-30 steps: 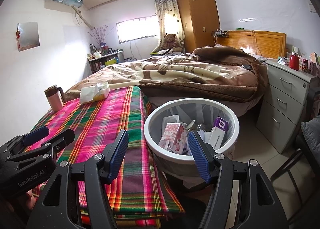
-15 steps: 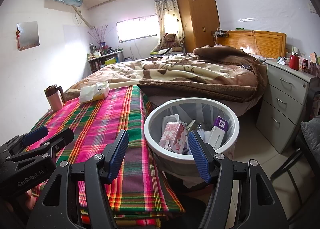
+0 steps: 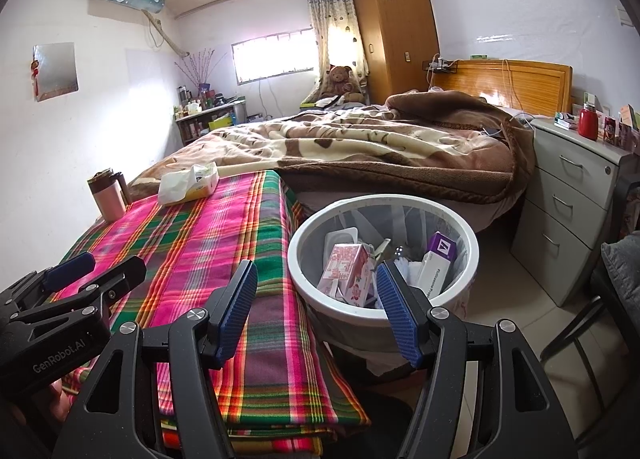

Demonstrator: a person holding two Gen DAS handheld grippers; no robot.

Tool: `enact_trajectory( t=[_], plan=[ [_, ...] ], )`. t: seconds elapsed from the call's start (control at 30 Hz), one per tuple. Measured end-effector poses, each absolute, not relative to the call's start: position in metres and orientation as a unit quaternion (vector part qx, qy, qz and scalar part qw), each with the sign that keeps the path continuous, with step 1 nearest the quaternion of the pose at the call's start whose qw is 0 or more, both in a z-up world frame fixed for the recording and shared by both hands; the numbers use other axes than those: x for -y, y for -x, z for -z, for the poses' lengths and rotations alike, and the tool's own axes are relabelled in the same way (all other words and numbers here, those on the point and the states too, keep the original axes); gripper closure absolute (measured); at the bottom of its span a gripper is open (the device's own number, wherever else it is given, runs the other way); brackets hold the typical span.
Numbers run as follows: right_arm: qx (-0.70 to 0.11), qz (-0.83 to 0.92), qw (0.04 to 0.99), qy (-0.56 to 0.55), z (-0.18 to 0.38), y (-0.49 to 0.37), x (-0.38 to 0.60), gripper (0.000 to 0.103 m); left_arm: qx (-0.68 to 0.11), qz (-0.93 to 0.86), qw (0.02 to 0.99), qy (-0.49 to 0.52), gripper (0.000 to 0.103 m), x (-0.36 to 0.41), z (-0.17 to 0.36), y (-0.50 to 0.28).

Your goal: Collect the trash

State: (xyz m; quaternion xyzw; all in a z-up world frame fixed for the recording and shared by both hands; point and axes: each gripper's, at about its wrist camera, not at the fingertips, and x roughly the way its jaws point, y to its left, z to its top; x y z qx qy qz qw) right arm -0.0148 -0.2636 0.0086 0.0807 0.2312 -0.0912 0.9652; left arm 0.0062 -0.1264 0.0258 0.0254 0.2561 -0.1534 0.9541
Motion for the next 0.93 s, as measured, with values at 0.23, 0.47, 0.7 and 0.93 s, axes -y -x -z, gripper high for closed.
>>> enact_trajectory(
  t=[0.23, 0.47, 0.7, 0.93],
  plan=[
    [-0.231, 0.091, 0.965, -0.081, -0.0084, 0.0142, 0.2632, 0.039, -0.256, 0.153, 0.954, -0.025, 0.023, 0.1251, -0.0259, -0.0061],
    [-0.231, 0.092, 0.965, -0.08, -0.0085, 0.0141, 0.2632, 0.039, -0.255, 0.153, 0.954, -0.025, 0.023, 0.1252, -0.0258, -0.0062],
    [-0.233, 0.093, 0.965, -0.081, -0.0068, 0.0147, 0.2635, 0.039, -0.254, 0.151, 0.955, -0.026, 0.023, 0.1241, -0.0252, -0.0058],
    [-0.233, 0.093, 0.965, -0.081, -0.0068, 0.0146, 0.2637, 0.039, -0.257, 0.148, 0.955, -0.025, 0.023, 0.1239, -0.0246, -0.0048]
  ],
)
